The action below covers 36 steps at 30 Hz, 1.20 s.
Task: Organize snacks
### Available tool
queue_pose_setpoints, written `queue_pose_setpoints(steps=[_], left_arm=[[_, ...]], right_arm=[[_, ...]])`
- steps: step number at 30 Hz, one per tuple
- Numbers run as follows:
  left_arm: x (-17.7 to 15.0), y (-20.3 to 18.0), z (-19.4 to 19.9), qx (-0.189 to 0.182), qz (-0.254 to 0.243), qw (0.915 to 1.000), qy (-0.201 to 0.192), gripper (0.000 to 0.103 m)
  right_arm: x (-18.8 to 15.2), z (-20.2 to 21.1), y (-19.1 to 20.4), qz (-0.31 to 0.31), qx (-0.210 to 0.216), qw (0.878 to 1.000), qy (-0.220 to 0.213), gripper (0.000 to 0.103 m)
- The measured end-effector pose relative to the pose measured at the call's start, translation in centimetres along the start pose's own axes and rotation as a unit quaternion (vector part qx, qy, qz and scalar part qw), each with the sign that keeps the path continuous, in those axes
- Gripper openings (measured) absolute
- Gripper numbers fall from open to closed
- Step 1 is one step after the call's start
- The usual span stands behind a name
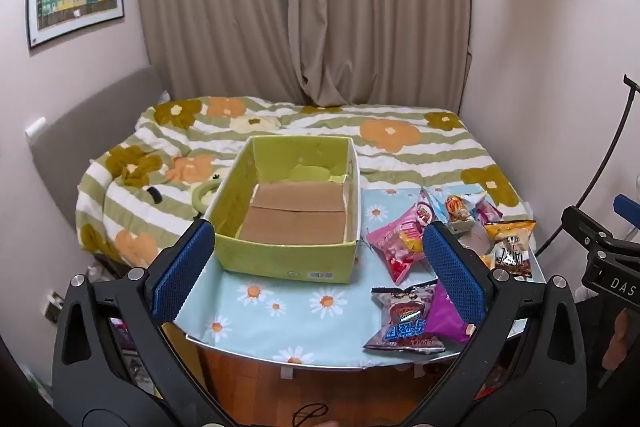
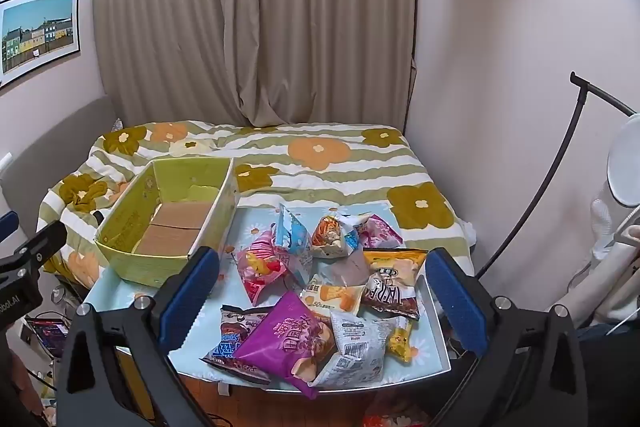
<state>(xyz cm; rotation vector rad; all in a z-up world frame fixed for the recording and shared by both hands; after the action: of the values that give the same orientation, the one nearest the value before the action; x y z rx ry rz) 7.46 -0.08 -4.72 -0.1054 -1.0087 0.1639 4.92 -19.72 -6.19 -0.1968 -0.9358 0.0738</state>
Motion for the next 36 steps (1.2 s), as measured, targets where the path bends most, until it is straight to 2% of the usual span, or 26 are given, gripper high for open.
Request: queue_pose_setpoints(steps=[1,36], left_arm=[[-0.05,0.17,-0.21,0.001,0.006,0.9999,0.009,0.103],[-0.29,-0.62,-0.64,-0.014,0.000,0.9998,0.011,0.103]], right_arm=[[-0.03,-0.01,0.03,0.000,0.002,1.000,0.003,0.103],[0.23,0.05,0.08,-0.004,0.002,1.000,0.000,0.103]])
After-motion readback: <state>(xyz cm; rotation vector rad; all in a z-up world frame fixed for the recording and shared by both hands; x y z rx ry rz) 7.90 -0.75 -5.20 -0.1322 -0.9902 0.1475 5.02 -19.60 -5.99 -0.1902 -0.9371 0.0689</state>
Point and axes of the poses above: each gripper's, at about its wrist camera, not at the fingertips, and z roughly against the way its jaws point, y to its left, x to its top, the point moved 9 cm from there along -z, roughly the way its jaws point, and after that the axes turned 13 degrees about z, right-handed, at the moved point
